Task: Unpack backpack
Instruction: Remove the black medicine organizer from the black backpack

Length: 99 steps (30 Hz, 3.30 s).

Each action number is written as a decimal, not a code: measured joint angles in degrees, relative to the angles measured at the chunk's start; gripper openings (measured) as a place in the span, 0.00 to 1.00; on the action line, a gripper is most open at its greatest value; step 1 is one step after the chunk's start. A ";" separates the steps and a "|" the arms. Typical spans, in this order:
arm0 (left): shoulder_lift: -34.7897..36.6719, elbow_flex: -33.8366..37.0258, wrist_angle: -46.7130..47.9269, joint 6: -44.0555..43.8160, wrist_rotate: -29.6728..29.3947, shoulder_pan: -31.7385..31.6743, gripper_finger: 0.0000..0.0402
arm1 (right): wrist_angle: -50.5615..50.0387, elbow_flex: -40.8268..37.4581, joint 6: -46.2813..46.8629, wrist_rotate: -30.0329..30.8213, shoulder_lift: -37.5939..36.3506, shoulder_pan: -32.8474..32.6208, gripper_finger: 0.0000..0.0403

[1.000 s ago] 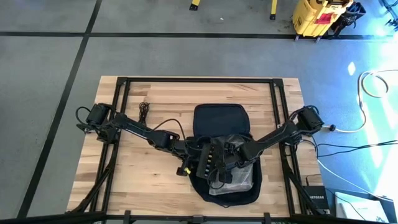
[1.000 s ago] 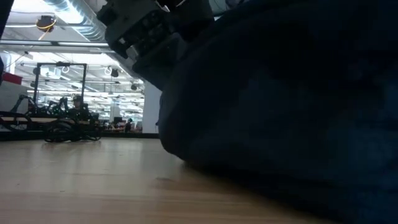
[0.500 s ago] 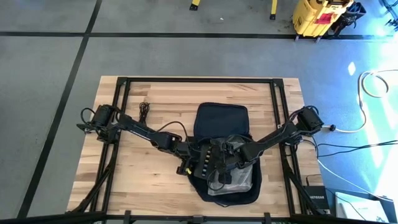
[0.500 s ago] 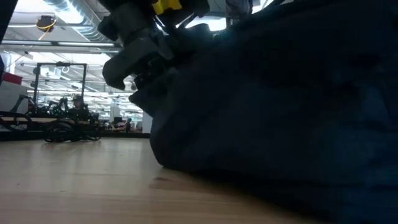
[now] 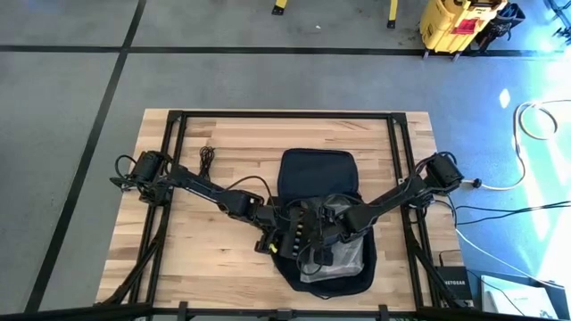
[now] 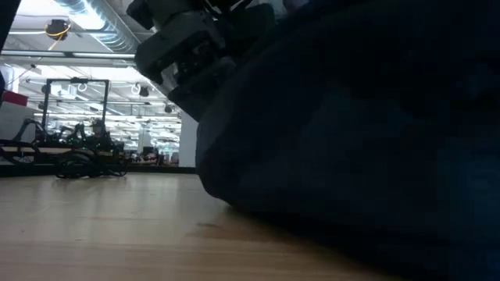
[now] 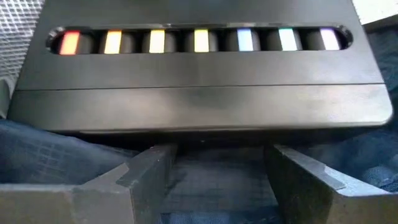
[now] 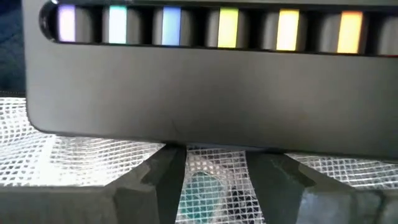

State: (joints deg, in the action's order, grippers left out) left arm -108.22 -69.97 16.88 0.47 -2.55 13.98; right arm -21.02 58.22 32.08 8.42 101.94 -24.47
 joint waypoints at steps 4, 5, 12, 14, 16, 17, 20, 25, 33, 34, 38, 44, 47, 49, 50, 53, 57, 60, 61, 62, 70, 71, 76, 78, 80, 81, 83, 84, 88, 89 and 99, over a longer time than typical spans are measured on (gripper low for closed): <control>0.00 0.00 0.97 -0.15 -0.66 -0.03 0.59 | -3.77 2.98 -0.10 -0.01 0.01 0.02 0.38; 0.00 0.00 1.13 -0.30 -0.73 -0.02 0.59 | -4.27 3.39 -0.23 0.04 0.01 0.02 0.38; 0.00 -0.09 1.32 -1.81 -1.05 -0.01 0.59 | -6.90 5.11 -0.50 0.91 -0.03 0.06 0.38; 0.00 -0.09 1.49 -1.86 -1.23 0.07 0.59 | -7.44 5.61 -0.52 1.01 -0.05 0.07 0.38; 0.00 -0.09 1.57 -1.92 -1.27 0.07 0.59 | -8.18 6.26 -0.52 1.05 -0.09 0.07 0.38; 0.00 -0.09 1.59 -1.94 -1.27 0.07 0.59 | -8.31 6.37 -0.52 1.04 -0.12 0.07 0.38; 0.00 -1.06 2.94 -2.13 -1.31 0.07 0.59 | -8.59 6.53 -0.52 1.04 -0.14 0.09 0.38; 0.02 -4.18 5.16 -1.99 -1.96 0.07 0.59 | -10.92 6.51 -0.05 0.95 -0.16 0.09 0.38; 0.04 -4.72 6.23 -1.71 -1.95 0.04 0.59 | -10.65 6.51 1.09 0.92 -0.16 0.09 0.38; 0.06 -4.72 6.23 -1.77 -1.95 0.04 0.59 | -10.64 6.51 1.09 0.91 -0.16 0.09 0.38; 0.07 -4.72 6.09 -2.19 -1.74 0.04 0.59 | -10.64 6.51 1.16 0.37 -0.16 0.09 0.38; 0.09 -6.58 7.37 -3.80 0.40 0.02 0.59 | -10.62 6.51 2.08 -1.41 -0.16 0.09 0.38; 0.09 -7.66 9.14 -3.32 -0.21 0.02 0.59 | -10.60 6.51 2.20 -1.53 -0.16 0.09 0.38; 0.10 -8.35 9.75 -3.12 -0.70 0.02 0.59 | -11.34 6.92 2.32 -1.54 -0.16 0.09 0.38; 0.13 -8.35 9.69 -3.06 -0.77 0.02 0.59 | -11.98 7.36 2.38 -1.54 -0.16 0.09 0.38; 0.13 -8.35 10.67 -2.99 -0.88 0.00 0.59 | -13.97 9.25 2.36 -1.03 -0.16 0.09 0.38; 0.15 -8.35 10.73 -2.97 -1.29 0.02 0.59 | -16.65 11.01 2.10 -0.47 -0.16 0.09 0.38; 0.15 -9.02 11.94 -3.08 -1.75 0.02 0.59 | -16.70 11.14 1.99 -0.19 -0.16 0.09 0.38; 0.15 -9.39 12.66 -3.08 -1.81 0.09 0.59 | -16.65 11.23 2.00 -0.05 -0.16 0.10 0.38; 0.15 -9.79 13.19 -3.10 -1.99 0.29 0.59 | -16.66 11.23 2.00 0.00 -0.16 0.11 0.38; 0.15 -12.80 17.47 -2.86 -4.41 1.05 0.59 | -17.87 12.75 1.91 0.21 -0.16 0.13 0.38; 0.15 -12.94 17.87 -2.92 -4.46 1.05 0.59 | -18.62 13.45 1.67 0.24 -0.16 0.13 0.38; 0.17 -12.96 21.26 -3.57 -4.87 1.07 0.59 | -19.63 16.09 0.79 2.28 -0.22 0.13 0.38; 0.25 -12.96 21.74 -4.55 -4.96 1.07 0.59 | -19.82 16.56 0.52 2.81 -0.21 0.15 0.38; 0.63 -12.96 21.77 -5.09 -5.20 1.09 0.59 | -20.28 16.98 0.22 2.97 -0.23 0.15 0.38; 1.02 -12.96 21.93 -5.61 -5.54 1.10 0.59 | -20.54 17.21 -0.03 3.07 -0.23 0.15 0.38; 1.87 -12.96 23.21 -6.01 -6.08 1.31 0.59 | -20.46 17.75 -0.67 3.77 -0.21 0.16 0.38; 2.23 -12.96 23.62 -6.07 -6.36 1.42 0.59 | -20.31 17.97 -0.91 4.00 -0.23 0.17 0.38; 3.05 -12.96 24.56 -6.44 -6.56 1.82 0.59 | -20.48 19.01 -1.33 4.25 -0.23 0.17 0.38; 3.35 -12.96 24.92 -6.56 -6.64 2.00 0.59 | -20.56 19.31 -1.62 4.51 -0.23 0.17 0.38; 5.88 -14.28 29.84 -7.81 -8.33 2.89 0.59 | -19.53 20.44 -3.09 4.27 -0.22 1.63 0.38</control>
State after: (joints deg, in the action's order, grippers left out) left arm -102.34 -84.26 46.73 -7.34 -10.88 16.87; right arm -40.55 78.65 28.98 12.68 101.72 -22.84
